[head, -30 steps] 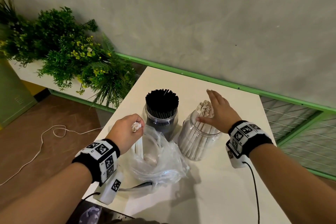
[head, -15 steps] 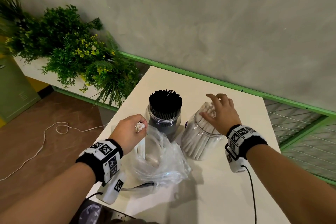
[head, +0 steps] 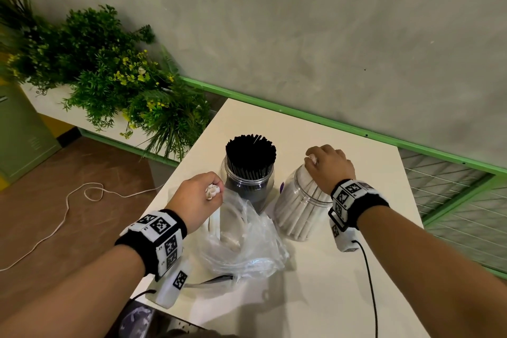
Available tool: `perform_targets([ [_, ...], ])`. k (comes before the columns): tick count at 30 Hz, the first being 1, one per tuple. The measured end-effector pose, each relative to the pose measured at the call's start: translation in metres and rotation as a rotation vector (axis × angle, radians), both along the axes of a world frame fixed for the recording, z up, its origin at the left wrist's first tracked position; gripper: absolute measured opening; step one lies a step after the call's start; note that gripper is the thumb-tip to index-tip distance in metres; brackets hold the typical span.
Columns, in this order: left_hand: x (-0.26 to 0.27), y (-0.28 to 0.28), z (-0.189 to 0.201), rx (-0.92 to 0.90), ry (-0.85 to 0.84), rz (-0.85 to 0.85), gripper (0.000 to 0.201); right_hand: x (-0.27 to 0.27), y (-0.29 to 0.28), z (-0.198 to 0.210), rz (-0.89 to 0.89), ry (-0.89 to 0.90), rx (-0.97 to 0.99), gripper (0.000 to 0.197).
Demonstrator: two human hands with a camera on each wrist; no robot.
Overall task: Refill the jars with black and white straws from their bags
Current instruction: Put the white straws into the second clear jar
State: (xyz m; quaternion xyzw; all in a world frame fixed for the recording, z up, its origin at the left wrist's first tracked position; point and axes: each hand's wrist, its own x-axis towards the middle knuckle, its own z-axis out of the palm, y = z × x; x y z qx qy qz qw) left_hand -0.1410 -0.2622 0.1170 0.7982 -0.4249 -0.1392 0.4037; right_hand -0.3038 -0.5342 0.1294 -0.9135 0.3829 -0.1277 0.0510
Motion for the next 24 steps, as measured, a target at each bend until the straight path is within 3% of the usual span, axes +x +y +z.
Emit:
perform_targets([
  [4, 0.001, 0.000, 0.000, 0.007, -0.005, -0.001, 0.022, -0.005, 0.000, 0.002, 0.062, 0.004, 0.005, 0.027],
  [8, 0.003, 0.001, 0.001, 0.006, -0.001, -0.004, 0.022, -0.015, -0.005, 0.002, 0.242, 0.026, 0.066, 0.034],
  [15, 0.003, 0.001, 0.001, 0.009, 0.006, 0.002, 0.019, -0.034, -0.011, 0.002, 0.283, 0.144, -0.004, 0.077],
  [21, 0.003, 0.001, 0.002, 0.017, 0.007, -0.006, 0.020, -0.018, -0.016, 0.009, 0.294, 0.194, -0.011, 0.075],
  [24, 0.002, 0.001, 0.004, 0.024, -0.002, 0.001, 0.017, -0.006, -0.018, 0.014, 0.279, 0.285, -0.006, 0.065],
])
